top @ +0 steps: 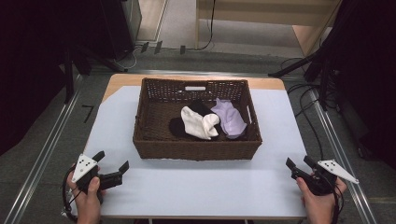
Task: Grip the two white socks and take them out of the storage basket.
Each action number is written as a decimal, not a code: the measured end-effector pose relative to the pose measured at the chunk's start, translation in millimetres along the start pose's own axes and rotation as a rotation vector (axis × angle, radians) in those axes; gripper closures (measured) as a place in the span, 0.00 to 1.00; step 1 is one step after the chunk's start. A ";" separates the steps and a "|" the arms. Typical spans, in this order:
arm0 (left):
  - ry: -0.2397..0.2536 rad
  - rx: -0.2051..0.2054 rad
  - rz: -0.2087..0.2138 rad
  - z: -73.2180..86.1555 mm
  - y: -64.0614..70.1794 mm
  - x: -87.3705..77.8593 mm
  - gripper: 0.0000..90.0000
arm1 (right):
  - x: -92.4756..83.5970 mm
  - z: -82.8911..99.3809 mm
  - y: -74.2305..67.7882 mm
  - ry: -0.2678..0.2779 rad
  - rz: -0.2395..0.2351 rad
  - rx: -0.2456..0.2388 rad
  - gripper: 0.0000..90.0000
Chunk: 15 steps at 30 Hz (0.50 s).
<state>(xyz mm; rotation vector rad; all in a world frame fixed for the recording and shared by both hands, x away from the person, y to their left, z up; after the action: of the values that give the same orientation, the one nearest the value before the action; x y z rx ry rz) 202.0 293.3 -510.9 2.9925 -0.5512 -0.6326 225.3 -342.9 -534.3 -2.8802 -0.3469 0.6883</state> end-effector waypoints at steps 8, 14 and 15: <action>-0.001 0.002 -0.001 0.0 0.2 0.4 0.00 | 0.6 -1.6 -2.9 0.001 0.022 -0.035 0.34; -0.007 -0.001 -0.003 -0.3 -0.4 0.8 0.00 | 7.9 -10.9 -3.7 -0.002 -0.007 -0.093 0.45; -0.006 -0.002 -0.003 -0.2 -0.3 0.8 0.00 | 7.9 -10.9 -3.7 -0.002 -0.007 -0.093 0.45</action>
<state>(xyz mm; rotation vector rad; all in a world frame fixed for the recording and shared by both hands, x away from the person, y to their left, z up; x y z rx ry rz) 202.9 293.2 -511.0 2.9911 -0.5463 -0.6422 236.5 -338.4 -527.2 -2.9647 -0.3991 0.6912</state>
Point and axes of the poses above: each handheld gripper's, and its own axes: x roughly forward along the jaws, z roughly out of its underside, y roughly to its right, the point moved 2 cm from there along x, roughly forward along the jaws, and after that the axes turned 1 degree about y, right-handed, at the moved point
